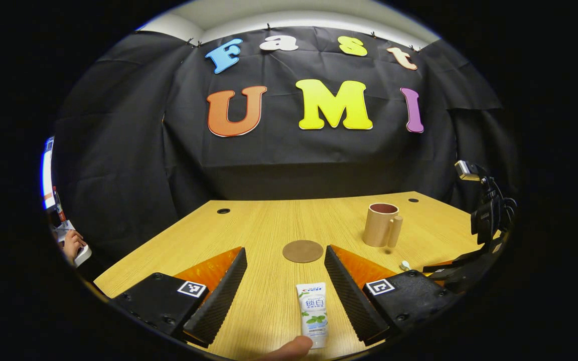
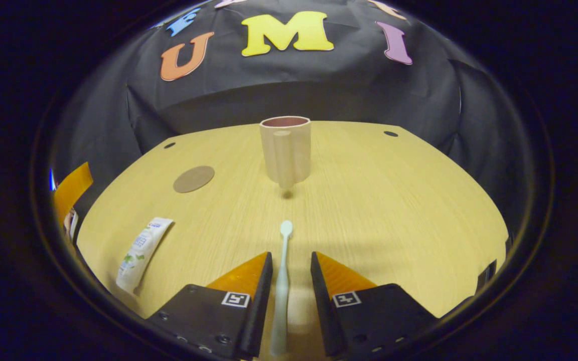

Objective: Put the toothbrush and toothpaste on the desktop into the cup, then pick up the cup and place it on the coaster on the desktop.

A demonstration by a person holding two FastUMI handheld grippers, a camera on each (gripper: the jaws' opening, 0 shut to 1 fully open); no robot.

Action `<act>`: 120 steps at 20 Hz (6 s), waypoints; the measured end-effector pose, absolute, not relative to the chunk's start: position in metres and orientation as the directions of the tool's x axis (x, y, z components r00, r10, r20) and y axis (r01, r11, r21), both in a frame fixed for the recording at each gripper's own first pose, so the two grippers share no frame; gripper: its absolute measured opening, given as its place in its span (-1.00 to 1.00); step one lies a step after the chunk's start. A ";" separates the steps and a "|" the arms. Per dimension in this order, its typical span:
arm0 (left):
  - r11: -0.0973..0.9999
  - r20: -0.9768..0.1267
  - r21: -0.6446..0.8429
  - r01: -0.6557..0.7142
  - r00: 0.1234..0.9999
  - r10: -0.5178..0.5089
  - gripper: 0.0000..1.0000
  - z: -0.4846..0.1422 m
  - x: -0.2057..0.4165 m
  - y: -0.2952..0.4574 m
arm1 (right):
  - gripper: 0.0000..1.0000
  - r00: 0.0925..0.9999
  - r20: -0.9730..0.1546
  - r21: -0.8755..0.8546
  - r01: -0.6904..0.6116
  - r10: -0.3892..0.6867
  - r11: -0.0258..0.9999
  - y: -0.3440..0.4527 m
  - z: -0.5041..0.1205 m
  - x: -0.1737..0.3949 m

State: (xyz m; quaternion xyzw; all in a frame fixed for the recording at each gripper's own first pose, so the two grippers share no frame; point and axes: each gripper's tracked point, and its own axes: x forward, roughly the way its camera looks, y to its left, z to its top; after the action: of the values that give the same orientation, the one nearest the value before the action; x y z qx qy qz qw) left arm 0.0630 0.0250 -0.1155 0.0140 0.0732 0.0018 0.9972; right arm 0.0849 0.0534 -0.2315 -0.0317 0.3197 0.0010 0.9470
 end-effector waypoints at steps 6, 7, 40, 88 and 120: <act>1.000 -0.159 0.025 -0.001 0.987 0.005 0.99 -0.122 0.065 0.028 | -0.34 0.792 -0.611 -0.085 -0.045 -0.016 0.995 0.057 -0.234 0.083; 1.000 -0.161 0.026 0.000 0.987 0.004 0.99 -0.125 0.065 0.028 | -0.34 0.793 -0.610 -0.086 -0.051 -0.012 0.995 0.058 -0.233 0.083; 0.999 -0.528 0.027 0.027 0.849 -0.009 0.95 -0.219 0.039 -0.005 | -1.00 0.926 -0.358 -0.016 -0.138 0.124 0.990 0.045 -0.135 0.041; 0.977 -0.284 -0.124 0.175 0.937 -0.204 -0.19 -0.101 0.063 0.010 | -1.00 0.975 -0.047 0.047 -0.213 0.215 0.976 0.084 -0.016 0.253; 0.972 -0.324 -0.114 0.204 0.918 -0.230 -0.19 -0.102 0.112 -0.022 | -0.61 0.946 -0.180 0.045 -0.267 0.270 0.963 0.076 -0.049 0.322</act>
State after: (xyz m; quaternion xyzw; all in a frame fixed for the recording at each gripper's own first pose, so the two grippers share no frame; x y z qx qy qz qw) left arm 0.1120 -0.0217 -0.1021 -0.0390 0.1698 -0.1110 0.9784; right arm 0.3219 0.0761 -0.0487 0.0099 0.0928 0.1361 0.9863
